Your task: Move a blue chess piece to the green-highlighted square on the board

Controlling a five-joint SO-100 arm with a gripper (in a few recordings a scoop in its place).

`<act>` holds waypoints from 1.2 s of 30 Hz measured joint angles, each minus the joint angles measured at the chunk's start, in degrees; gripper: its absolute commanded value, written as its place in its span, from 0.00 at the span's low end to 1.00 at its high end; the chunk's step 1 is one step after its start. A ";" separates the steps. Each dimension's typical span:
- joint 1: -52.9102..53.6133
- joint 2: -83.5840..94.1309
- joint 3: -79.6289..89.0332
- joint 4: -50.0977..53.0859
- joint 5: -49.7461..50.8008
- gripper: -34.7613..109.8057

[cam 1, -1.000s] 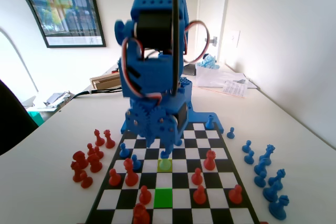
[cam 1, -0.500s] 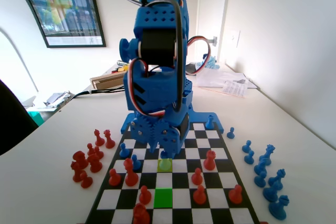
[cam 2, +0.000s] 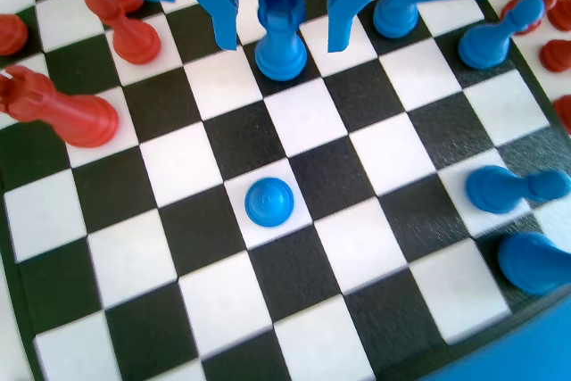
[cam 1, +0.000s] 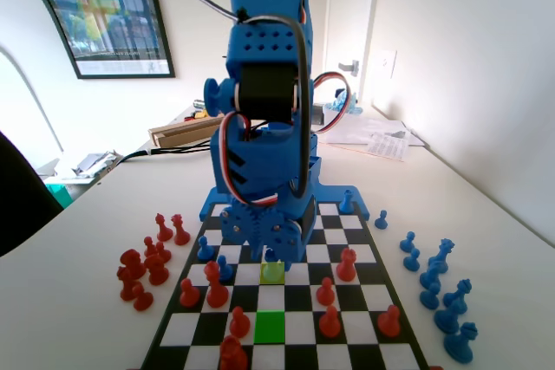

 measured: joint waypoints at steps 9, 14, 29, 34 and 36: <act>0.79 -0.09 0.00 -1.05 0.00 0.25; 0.79 -0.09 0.00 -0.79 -0.53 0.25; 0.26 -0.09 -6.77 4.13 2.55 0.25; -0.26 -0.26 -13.18 8.09 3.78 0.25; -0.88 -1.58 -16.17 8.70 3.96 0.25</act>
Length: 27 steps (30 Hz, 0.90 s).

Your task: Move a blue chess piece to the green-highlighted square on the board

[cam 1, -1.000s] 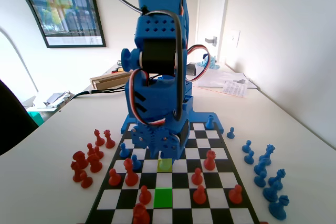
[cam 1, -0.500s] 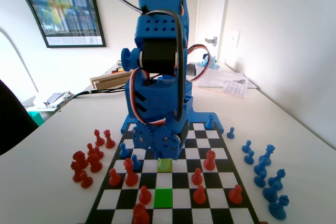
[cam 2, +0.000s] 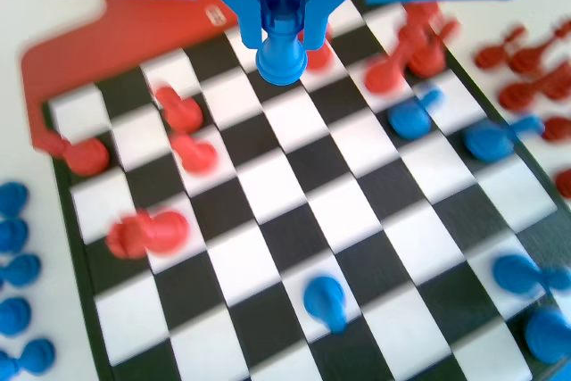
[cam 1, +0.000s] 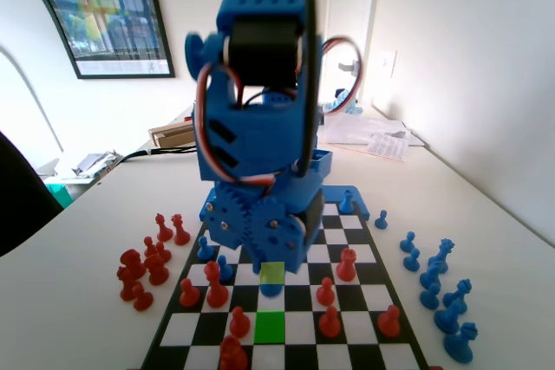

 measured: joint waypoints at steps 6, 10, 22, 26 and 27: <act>-0.18 -6.77 -7.21 1.58 1.14 0.25; 0.35 -9.40 -9.58 2.99 1.14 0.25; 0.53 -12.04 -9.93 1.76 1.14 0.25; 0.53 -12.83 -10.72 1.49 1.14 0.25; 0.53 -12.83 -10.99 1.58 1.14 0.25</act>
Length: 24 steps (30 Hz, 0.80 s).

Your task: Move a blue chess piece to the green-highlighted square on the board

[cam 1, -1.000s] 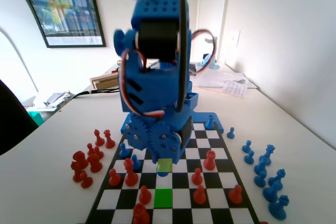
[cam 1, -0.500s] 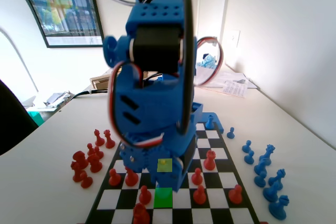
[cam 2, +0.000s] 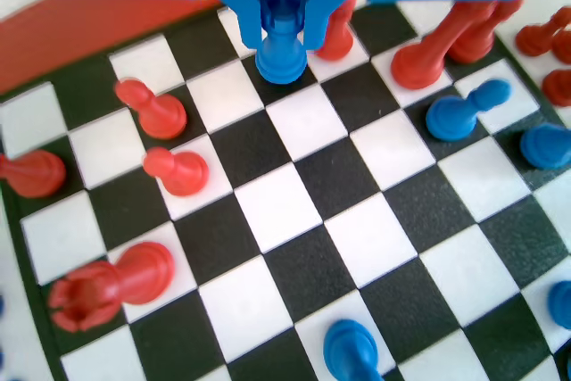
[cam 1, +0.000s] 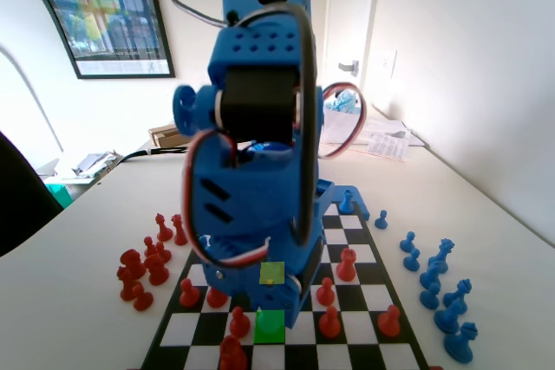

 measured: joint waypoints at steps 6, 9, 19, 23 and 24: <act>0.00 -0.09 -0.26 0.00 0.00 0.25; 0.00 -0.09 -0.26 0.00 0.00 0.25; 0.00 -0.53 -0.26 -1.05 -0.18 0.28; 0.00 -0.88 -0.26 -1.05 -0.70 0.29; 0.00 -0.88 -0.26 -1.05 -0.70 0.29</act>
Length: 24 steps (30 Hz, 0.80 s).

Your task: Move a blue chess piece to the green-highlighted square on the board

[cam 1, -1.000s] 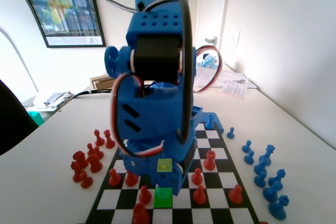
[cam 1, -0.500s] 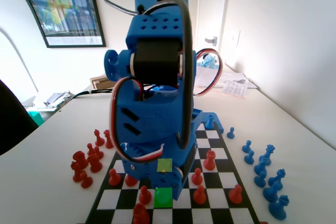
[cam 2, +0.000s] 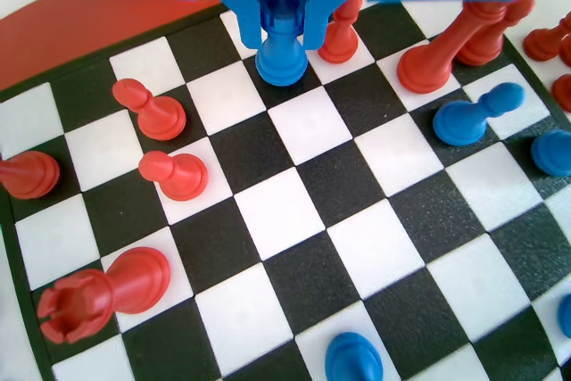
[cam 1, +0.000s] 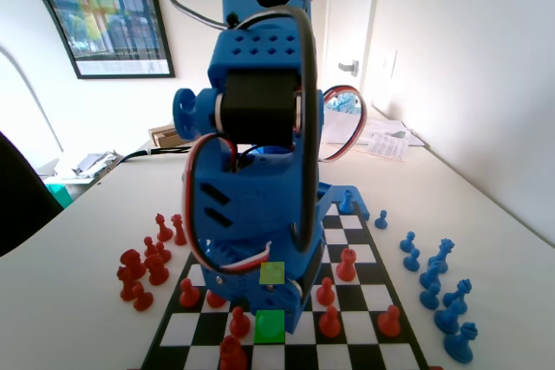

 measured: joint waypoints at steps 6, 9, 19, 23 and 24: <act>0.00 -0.09 0.00 0.00 0.00 0.32; 0.00 -0.09 0.00 0.00 0.00 0.32; 0.00 -0.09 0.00 0.09 0.00 0.32; 0.00 1.14 -0.35 3.08 0.00 0.32; -0.09 1.85 -0.88 3.87 0.00 0.32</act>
